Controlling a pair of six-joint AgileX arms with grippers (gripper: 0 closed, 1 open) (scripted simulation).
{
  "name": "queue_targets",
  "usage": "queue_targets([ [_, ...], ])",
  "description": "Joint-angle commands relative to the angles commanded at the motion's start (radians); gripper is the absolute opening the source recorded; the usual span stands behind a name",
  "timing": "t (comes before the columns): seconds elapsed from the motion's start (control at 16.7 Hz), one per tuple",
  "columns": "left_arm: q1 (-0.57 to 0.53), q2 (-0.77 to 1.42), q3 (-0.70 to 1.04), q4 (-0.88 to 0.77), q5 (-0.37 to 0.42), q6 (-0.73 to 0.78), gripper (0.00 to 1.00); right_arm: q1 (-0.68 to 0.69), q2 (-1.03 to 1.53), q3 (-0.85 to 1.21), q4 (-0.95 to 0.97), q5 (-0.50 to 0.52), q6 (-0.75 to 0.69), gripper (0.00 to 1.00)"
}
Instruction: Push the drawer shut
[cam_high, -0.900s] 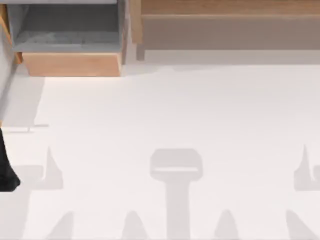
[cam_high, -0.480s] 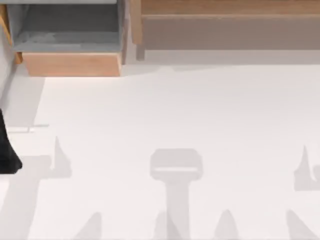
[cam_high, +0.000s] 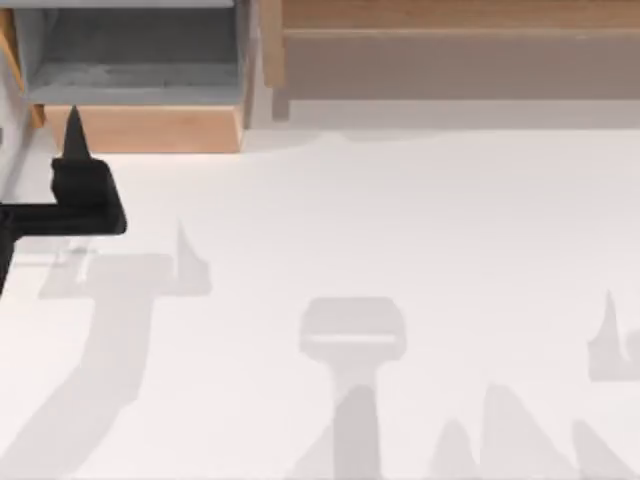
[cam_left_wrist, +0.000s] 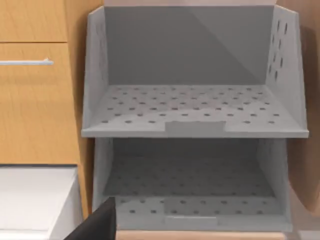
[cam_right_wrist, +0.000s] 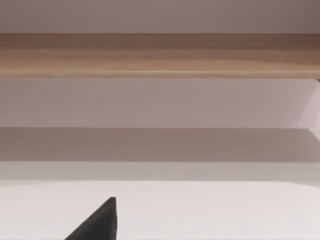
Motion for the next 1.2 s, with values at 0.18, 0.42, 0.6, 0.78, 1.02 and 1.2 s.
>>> queue_targets([
  [0.18, -0.082, 0.088, 0.061, 0.038, -0.077, 0.001, 1.00, 0.000, 0.000, 0.000, 0.000, 0.000, 0.000, 1.00],
  [0.42, -0.094, 0.102, 0.070, 0.043, -0.089, 0.001, 1.00, 0.000, 0.000, 0.000, 0.000, 0.000, 0.000, 1.00],
  [0.6, -0.081, 0.104, 0.064, 0.046, -0.080, 0.008, 1.00, 0.000, 0.000, 0.000, 0.000, 0.000, 0.000, 1.00],
  [0.78, 0.002, 0.154, 0.045, 0.089, -0.020, 0.077, 1.00, 0.000, 0.000, 0.000, 0.000, 0.000, 0.000, 1.00],
  [1.02, 0.201, 0.285, -0.001, 0.205, 0.143, 0.253, 1.00, 0.000, 0.000, 0.000, 0.000, 0.000, 0.000, 1.00],
  [1.2, 0.384, 0.420, -0.041, 0.329, 0.311, 0.428, 1.00, 0.000, 0.000, 0.000, 0.000, 0.000, 0.000, 1.00],
])
